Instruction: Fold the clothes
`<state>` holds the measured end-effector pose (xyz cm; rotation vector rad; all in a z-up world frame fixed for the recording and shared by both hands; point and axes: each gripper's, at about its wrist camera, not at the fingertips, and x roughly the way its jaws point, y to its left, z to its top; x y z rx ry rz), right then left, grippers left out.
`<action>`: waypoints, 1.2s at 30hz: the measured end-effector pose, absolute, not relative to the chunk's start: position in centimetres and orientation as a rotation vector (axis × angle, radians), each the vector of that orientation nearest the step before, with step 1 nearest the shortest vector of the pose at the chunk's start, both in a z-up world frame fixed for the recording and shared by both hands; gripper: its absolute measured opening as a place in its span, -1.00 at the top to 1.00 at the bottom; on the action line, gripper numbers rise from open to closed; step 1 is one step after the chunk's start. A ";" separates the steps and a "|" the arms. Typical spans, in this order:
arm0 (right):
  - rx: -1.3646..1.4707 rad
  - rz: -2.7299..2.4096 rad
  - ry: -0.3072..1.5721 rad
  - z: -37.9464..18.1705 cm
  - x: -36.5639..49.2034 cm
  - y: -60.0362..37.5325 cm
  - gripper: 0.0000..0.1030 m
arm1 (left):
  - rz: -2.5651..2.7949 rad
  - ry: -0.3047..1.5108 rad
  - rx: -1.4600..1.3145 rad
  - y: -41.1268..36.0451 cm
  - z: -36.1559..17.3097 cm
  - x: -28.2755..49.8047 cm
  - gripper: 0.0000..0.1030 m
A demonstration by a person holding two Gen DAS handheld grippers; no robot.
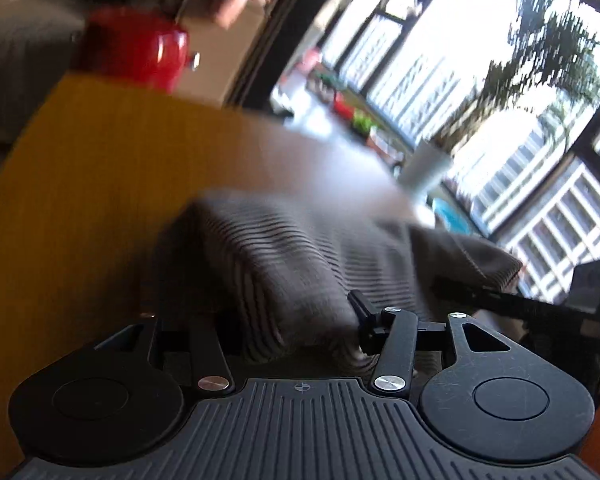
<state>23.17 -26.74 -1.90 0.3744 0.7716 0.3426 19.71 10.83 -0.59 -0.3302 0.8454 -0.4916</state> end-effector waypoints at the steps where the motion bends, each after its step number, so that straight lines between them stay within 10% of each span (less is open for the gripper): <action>1: 0.386 0.340 0.767 -1.9 22.8 -27.0 0.23 | -0.489 0.858 -0.334 11.0 -1.0 19.4 -0.08; 9: 0.398 0.337 0.740 -0.9 21.0 -28.1 -0.23 | -0.474 0.810 -0.374 11.2 0.1 17.7 -0.41; 17: 0.411 0.366 0.753 -2.2 22.3 -26.5 -0.26 | -0.470 0.849 -0.424 10.2 -0.8 19.9 -0.56; 22: 0.354 0.360 0.725 -1.8 23.5 -24.9 0.44 | -0.452 0.846 -0.437 10.4 -1.4 20.9 -0.05; 36: 0.400 0.430 0.605 2.9 17.2 -27.2 0.51 | -0.544 0.709 -0.339 9.2 4.8 14.2 0.17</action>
